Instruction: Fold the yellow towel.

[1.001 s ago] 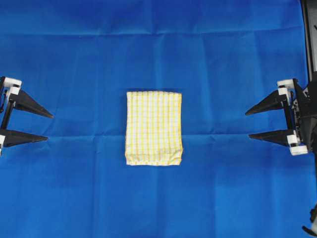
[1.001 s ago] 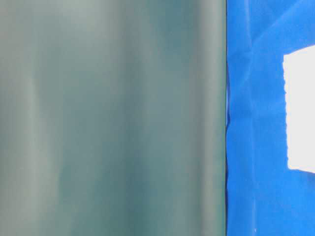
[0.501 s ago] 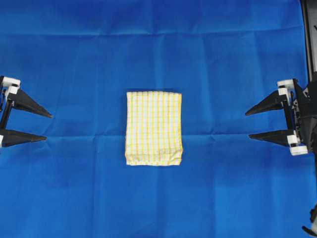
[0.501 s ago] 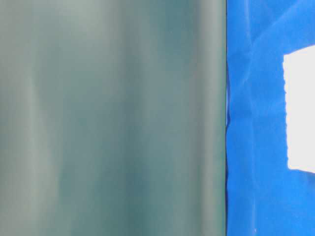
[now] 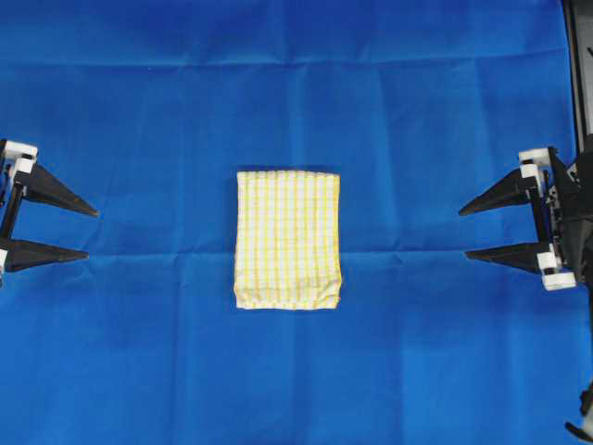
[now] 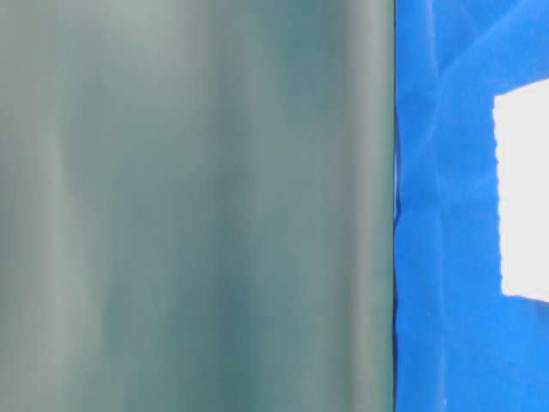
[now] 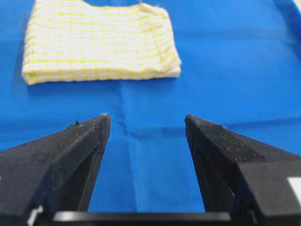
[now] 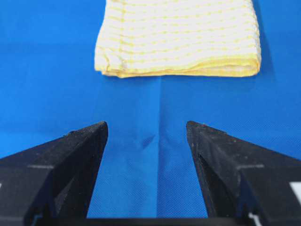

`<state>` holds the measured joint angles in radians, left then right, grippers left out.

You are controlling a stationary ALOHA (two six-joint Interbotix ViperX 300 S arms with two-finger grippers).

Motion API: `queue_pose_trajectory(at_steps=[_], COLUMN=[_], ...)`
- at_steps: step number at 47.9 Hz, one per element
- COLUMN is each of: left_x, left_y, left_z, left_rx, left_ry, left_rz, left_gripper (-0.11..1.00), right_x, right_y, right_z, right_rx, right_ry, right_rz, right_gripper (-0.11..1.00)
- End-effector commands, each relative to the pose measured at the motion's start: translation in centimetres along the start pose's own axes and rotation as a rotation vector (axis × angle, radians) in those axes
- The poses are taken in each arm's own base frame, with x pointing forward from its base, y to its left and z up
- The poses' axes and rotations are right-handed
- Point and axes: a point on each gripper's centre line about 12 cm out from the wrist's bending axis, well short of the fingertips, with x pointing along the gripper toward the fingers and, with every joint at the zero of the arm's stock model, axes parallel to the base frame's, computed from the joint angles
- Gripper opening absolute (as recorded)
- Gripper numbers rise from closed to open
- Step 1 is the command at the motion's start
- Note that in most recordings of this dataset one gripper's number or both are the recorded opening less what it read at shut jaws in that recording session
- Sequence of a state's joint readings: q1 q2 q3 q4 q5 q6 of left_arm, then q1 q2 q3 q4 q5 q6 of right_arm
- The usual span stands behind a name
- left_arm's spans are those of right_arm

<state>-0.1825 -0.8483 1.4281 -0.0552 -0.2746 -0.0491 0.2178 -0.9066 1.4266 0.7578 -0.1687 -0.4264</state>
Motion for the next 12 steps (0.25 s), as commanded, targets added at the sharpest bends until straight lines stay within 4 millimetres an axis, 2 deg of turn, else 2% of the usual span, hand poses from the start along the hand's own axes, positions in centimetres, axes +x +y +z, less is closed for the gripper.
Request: queue_pose_trajectory(at_steps=[1,12], left_x=[0.14,-0.12], left_y=[0.07,0.06], left_z=[0.52,0.92], left_rx=[0.001,0.04], left_ry=[-0.011,-0.028], left_rz=[0.005,0.005], left_gripper=[0.59,0.59], right_x=[0.08,-0.03], right_y=[0.04,-0.06], right_z=[0.63,0.93], right_rx=[-0.006,-0.018], right_ry=[-0.02,-0.034], right_rz=[-0.005,-0.01], right_gripper=[0.68,0.68])
